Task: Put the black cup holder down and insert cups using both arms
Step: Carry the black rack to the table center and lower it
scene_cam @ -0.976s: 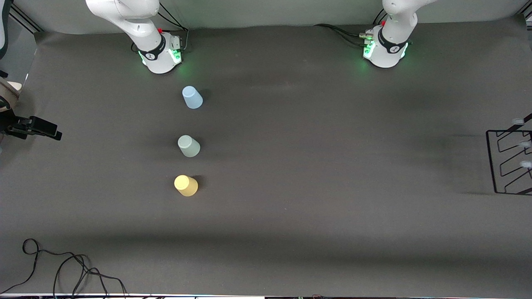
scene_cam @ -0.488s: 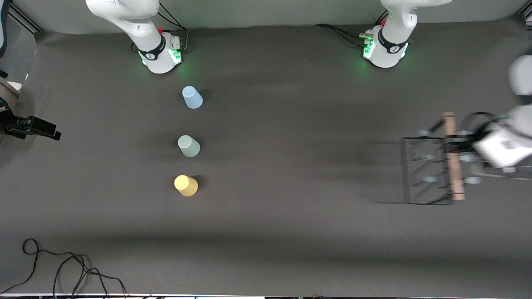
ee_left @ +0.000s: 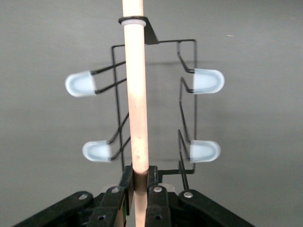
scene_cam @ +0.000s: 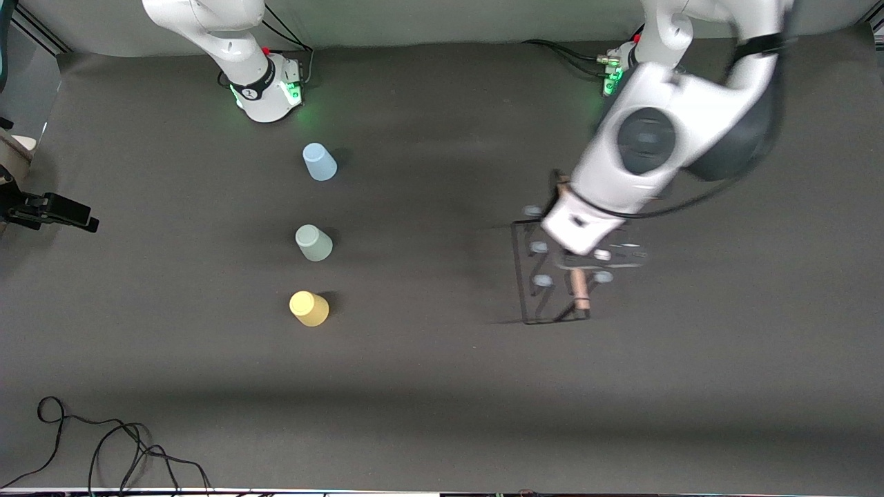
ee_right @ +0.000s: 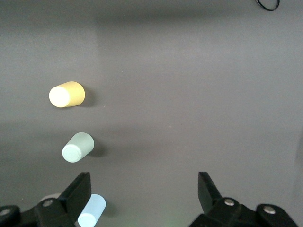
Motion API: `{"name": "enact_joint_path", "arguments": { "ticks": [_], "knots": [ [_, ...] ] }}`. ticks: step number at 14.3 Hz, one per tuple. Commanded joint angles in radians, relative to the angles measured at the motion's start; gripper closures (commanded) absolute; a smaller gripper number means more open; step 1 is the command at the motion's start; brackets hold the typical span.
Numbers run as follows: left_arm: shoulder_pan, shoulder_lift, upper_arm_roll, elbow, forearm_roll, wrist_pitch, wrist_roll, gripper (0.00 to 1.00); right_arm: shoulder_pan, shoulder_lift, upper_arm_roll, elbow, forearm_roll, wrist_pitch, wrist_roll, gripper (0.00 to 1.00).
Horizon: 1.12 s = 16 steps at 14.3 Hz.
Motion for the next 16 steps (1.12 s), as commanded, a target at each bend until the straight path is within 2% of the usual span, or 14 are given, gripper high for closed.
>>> {"name": "enact_joint_path", "arguments": {
  "ticks": [1, 4, 8, 11, 16],
  "knots": [
    [-0.125, 0.031, 0.022, 0.012, -0.025, 0.071, -0.142, 1.00, -0.008, -0.002, 0.004, 0.011, -0.007, -0.013, -0.020, 0.00],
    [-0.224, 0.107, 0.022, 0.070, -0.022, 0.133, -0.283, 1.00, -0.008, -0.002, -0.007, 0.010, -0.007, -0.013, -0.032, 0.00],
    [-0.264, 0.198, 0.014, 0.147, -0.021, 0.157, -0.270, 1.00, -0.006, -0.002, -0.007, 0.010, -0.007, -0.015, -0.034, 0.00],
    [-0.281, 0.250, -0.018, 0.150, -0.011, 0.221, -0.285, 1.00, -0.006, -0.002, -0.009, 0.010, -0.007, -0.021, -0.034, 0.00],
    [-0.313, 0.290, -0.018, 0.150, -0.021, 0.260, -0.317, 1.00, -0.006, -0.002, -0.009, 0.010, -0.007, -0.021, -0.034, 0.00]
  ]
}}
